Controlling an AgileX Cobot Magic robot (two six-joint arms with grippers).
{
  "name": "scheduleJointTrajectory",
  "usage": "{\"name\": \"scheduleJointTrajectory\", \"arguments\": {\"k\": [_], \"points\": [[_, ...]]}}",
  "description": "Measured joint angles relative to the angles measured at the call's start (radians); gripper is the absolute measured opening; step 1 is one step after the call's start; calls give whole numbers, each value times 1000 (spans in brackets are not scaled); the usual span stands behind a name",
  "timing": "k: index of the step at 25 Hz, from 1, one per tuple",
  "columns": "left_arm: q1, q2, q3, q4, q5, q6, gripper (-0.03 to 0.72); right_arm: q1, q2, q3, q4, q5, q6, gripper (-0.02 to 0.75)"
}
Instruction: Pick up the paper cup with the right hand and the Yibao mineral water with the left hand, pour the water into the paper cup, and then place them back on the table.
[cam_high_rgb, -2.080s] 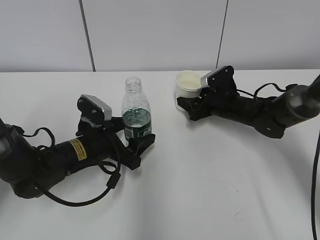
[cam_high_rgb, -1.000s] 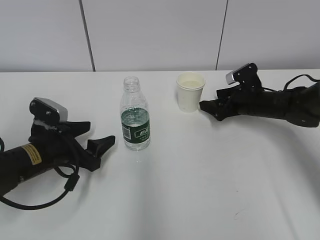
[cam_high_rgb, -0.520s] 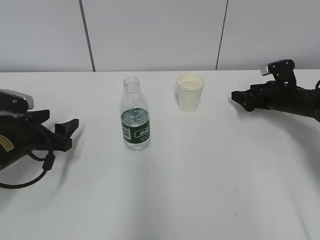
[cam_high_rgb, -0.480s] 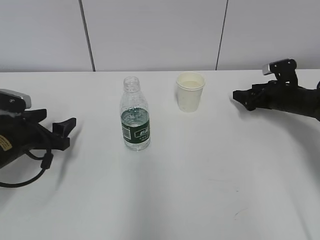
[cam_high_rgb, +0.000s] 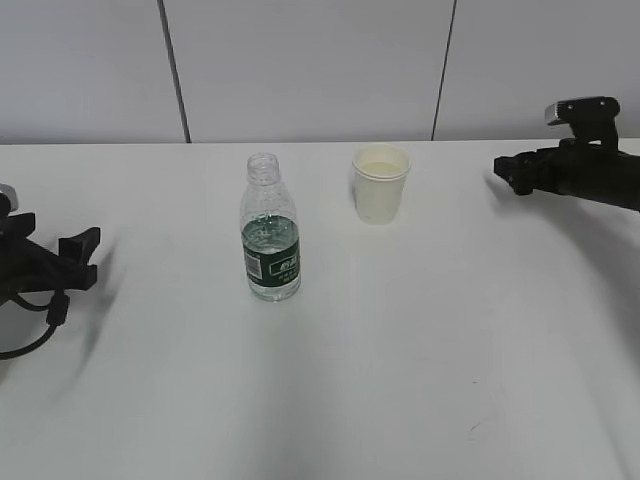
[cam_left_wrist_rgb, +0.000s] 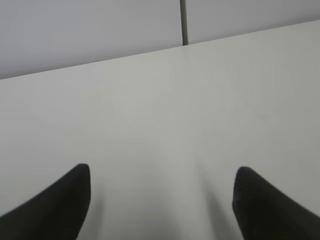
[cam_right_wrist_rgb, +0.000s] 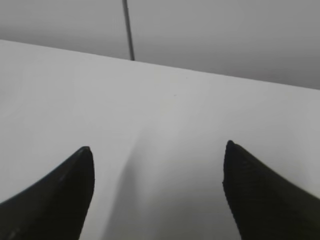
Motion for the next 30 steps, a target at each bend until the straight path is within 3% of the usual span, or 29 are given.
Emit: {"name": "scheduleJointTrajectory", "arguments": {"k": [15,25,30], "points": [[1,0,0,-43,0,19,538,0,-2,-140,-3,522,76,595],[1,0,0,-43,3,20,538,26,-65,-192,-16,679,105,595],[1,0,0,-44,8,21,538,26,-87,-232,67,802,97,594]]}}
